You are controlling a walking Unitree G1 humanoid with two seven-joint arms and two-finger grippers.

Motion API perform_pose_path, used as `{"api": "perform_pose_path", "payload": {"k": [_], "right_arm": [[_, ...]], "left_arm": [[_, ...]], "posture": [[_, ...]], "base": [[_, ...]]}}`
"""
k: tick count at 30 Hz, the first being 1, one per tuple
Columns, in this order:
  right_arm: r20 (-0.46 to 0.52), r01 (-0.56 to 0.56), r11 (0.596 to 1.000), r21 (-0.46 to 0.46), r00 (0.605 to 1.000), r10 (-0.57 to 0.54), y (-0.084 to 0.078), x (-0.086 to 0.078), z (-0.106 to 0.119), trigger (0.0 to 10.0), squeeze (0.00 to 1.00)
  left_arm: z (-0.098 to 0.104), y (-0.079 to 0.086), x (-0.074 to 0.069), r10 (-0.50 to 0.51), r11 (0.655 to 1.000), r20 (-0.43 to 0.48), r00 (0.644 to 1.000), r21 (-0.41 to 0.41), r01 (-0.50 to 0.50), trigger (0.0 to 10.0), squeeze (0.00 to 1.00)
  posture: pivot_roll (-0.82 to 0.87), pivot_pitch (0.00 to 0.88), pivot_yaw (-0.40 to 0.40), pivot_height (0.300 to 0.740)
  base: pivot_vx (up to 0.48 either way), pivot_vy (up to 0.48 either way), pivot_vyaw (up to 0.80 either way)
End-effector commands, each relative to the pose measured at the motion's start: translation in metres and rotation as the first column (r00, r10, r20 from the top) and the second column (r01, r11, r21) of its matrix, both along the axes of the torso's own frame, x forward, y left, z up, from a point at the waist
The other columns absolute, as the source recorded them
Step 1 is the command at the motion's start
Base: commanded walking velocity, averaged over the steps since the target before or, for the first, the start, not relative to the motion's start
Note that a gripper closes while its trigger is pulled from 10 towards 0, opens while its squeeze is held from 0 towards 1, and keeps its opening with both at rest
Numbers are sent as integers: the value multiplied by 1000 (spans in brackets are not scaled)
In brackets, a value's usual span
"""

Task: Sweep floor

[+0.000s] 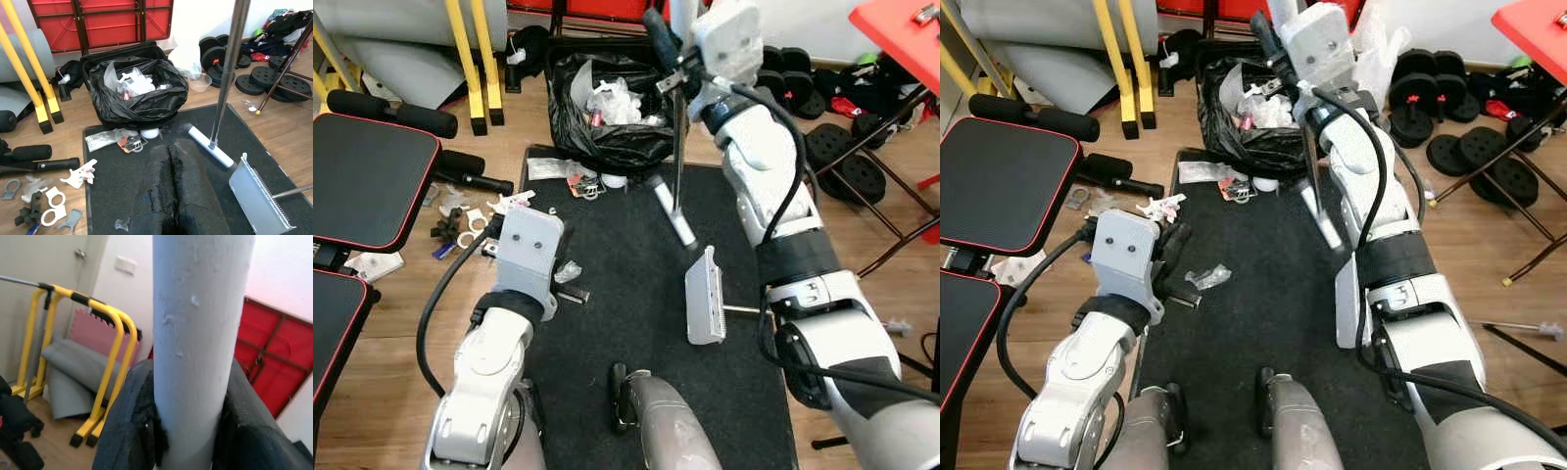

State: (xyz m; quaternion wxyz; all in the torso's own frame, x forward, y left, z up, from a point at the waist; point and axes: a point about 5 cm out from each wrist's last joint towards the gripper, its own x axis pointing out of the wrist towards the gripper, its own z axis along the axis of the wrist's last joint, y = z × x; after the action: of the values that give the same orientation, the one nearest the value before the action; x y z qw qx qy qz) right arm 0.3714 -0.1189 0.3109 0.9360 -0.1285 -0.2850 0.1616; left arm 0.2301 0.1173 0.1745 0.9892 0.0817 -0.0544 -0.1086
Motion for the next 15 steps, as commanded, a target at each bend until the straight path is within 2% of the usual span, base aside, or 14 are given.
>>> {"api": "perform_pose_path", "payload": {"k": [1,3,6,8,10,12,15], "right_arm": [[61,43,999,9,997,-44,-16,-6,24,10000,0],[108,80,996,-32,991,-76,-33,-10,46,10000,0],[135,90,995,-50,987,-83,-39,-13,55,10000,0],[188,102,991,-91,979,-84,-46,-20,72,10000,0],[188,102,991,-91,979,-84,-46,-20,72,10000,0],[227,86,987,-132,972,-55,-44,-29,81,10000,0],[253,68,987,-143,967,-30,-40,-36,87,10000,0]], "left_arm": [[-7,-3,-1,-36,999,-39,999,-6,36,10000,0],[-7,-3,0,-37,999,-40,999,-7,37,10000,0],[-7,-4,1,-38,999,-40,998,-8,37,10000,0],[-8,-4,3,-40,999,-41,998,-9,40,10000,0],[-8,-4,3,-40,999,-41,998,-9,40,10000,0],[-9,-5,5,-44,999,-41,998,-12,43,10000,0],[-9,-5,6,-45,999,-39,998,-14,45,10000,0]], "posture": [[-87,257,-200,740],[-99,251,-201,740],[-99,251,-201,740],[-115,240,-199,740],[-115,240,-199,740],[-117,238,-199,740],[-124,230,-201,740]], "base": [[0,0,0],[0,0,0],[0,0,0],[0,0,0],[0,0,0],[0,0,0],[0,0,0]]}}
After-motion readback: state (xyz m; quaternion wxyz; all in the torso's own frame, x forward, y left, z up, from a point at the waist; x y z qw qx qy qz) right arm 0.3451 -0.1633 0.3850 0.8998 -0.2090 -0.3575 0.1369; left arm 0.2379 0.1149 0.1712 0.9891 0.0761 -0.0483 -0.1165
